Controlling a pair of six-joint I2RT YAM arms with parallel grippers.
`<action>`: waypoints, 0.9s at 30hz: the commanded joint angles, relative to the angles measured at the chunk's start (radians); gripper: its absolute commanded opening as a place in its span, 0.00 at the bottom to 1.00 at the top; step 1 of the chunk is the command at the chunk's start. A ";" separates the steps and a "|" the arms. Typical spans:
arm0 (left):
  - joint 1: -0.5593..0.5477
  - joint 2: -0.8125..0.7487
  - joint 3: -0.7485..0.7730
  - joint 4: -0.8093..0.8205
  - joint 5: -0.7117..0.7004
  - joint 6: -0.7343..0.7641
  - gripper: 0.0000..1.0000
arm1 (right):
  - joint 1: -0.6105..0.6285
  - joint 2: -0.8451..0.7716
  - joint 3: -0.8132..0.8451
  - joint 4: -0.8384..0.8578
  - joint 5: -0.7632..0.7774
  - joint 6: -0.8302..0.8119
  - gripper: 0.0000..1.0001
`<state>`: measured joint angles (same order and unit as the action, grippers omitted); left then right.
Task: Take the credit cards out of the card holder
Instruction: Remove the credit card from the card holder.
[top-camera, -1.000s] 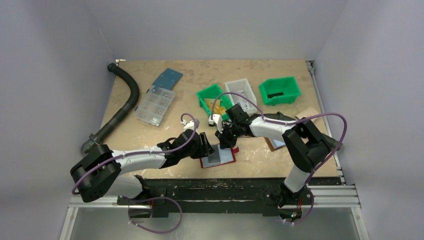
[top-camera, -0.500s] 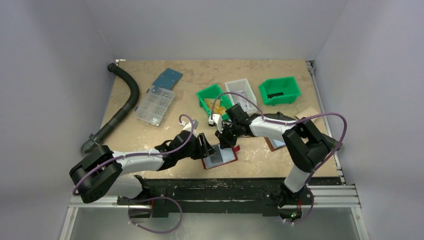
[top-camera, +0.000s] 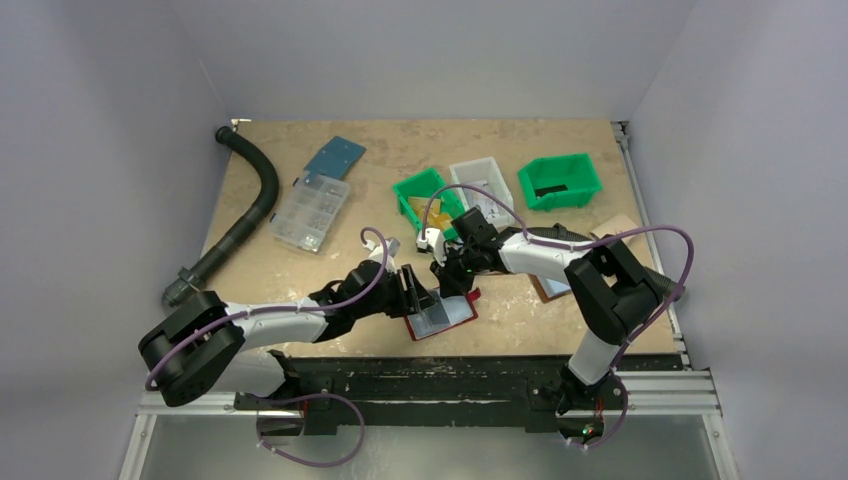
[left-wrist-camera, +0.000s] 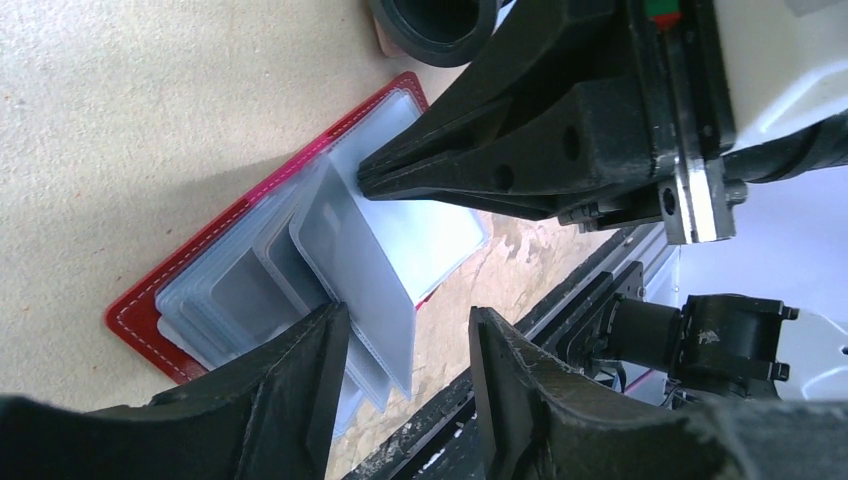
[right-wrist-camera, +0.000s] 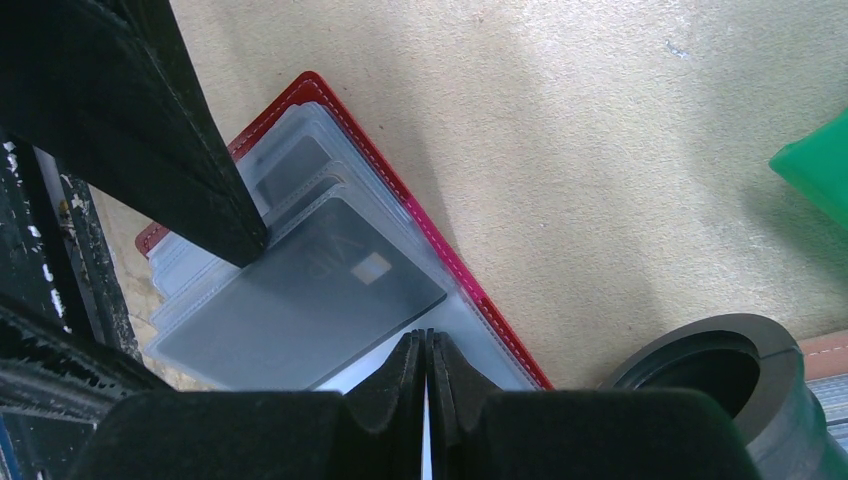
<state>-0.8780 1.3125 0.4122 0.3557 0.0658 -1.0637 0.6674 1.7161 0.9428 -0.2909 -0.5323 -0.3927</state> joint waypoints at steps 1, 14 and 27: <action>-0.001 -0.020 -0.006 0.080 0.025 -0.014 0.52 | 0.009 0.020 0.027 -0.014 0.012 0.006 0.11; 0.004 0.025 -0.020 0.153 0.052 -0.037 0.56 | 0.008 0.009 0.040 -0.012 -0.024 0.015 0.12; 0.009 0.058 -0.059 0.318 0.083 -0.035 0.62 | -0.013 -0.010 0.057 -0.031 -0.091 0.048 0.14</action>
<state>-0.8768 1.3479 0.3729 0.5362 0.1169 -1.0901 0.6655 1.7161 0.9611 -0.3149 -0.5728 -0.3714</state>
